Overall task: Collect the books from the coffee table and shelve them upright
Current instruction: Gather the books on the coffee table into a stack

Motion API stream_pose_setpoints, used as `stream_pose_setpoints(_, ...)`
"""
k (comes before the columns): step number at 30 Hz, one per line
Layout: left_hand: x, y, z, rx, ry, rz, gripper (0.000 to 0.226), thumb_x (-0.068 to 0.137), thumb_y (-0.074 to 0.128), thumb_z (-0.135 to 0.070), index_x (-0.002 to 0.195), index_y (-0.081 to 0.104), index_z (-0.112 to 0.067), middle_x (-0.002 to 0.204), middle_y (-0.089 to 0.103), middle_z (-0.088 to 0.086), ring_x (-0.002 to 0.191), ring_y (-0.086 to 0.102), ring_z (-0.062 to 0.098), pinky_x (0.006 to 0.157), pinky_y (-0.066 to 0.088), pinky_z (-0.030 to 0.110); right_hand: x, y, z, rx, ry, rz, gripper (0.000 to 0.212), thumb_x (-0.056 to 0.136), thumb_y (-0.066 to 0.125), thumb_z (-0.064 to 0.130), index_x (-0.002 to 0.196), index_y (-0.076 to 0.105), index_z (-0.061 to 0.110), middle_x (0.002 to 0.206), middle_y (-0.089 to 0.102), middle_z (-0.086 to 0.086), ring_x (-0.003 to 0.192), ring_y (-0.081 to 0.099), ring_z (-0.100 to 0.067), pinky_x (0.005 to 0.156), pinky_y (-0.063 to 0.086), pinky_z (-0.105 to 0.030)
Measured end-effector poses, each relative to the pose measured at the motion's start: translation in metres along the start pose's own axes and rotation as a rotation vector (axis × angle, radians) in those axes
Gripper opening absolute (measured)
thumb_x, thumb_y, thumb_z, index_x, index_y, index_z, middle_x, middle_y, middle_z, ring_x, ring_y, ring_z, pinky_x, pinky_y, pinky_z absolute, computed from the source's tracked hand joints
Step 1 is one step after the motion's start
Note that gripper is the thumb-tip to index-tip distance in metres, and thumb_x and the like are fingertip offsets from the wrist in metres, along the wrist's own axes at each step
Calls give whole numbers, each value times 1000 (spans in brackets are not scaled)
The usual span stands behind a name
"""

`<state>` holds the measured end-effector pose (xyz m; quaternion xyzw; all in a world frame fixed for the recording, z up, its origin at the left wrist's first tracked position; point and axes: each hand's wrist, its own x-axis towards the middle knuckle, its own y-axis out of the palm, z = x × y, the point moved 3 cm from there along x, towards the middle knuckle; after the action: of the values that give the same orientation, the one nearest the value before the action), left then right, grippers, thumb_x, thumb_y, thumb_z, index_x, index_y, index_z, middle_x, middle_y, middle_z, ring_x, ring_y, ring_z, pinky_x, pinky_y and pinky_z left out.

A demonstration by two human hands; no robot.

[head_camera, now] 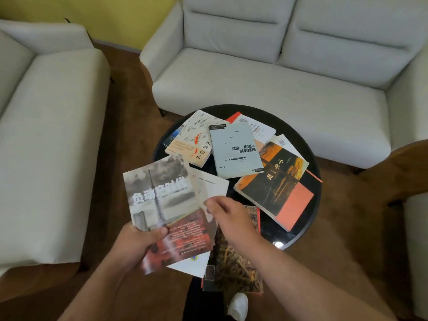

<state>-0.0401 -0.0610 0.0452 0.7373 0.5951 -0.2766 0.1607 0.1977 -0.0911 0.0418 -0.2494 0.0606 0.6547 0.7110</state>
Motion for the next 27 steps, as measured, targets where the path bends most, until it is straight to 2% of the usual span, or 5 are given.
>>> stream_pose_setpoints(4,-13,43,18,58,-16,-2,15,85,75,-6,99,73,-8,85,77,19,78,71,50,73,58,62,-14,-15,-2,8,185,99,69,85,54,74,107,74,12,106,77,-3,101,72,-21,94,55,-42)
stream_pose_setpoints(10,-26,88,45,72,-39,-13,11,87,71,-2,90,71,-13,68,77,-7,61,73,9,51,53,18,-39,-33,-41,101,401,3,32,84,81,33,97,59,13,103,70,-11,87,68,-22,80,58,-43)
stream_pose_setpoints(17,-39,104,66,22,-193,37,37,102,44,-38,100,73,-15,86,80,1,76,77,15,67,53,29,-68,-53,-91,18,446,-220,17,98,58,10,87,47,19,93,60,-9,83,59,-29,72,51,-44)
stream_pose_setpoints(23,-33,112,72,528,-6,50,15,97,59,-37,89,69,-31,92,64,-5,82,59,4,60,38,18,-88,-65,-114,220,505,-98,30,94,70,32,119,59,19,110,75,-2,89,76,-22,79,62,-36)
stream_pose_setpoints(27,-35,124,78,642,41,-79,17,97,57,-36,99,69,-25,101,59,0,81,50,2,63,35,15,-84,-66,-125,336,548,-154,27,92,74,15,116,62,13,103,78,-8,85,78,-26,75,63,-41)
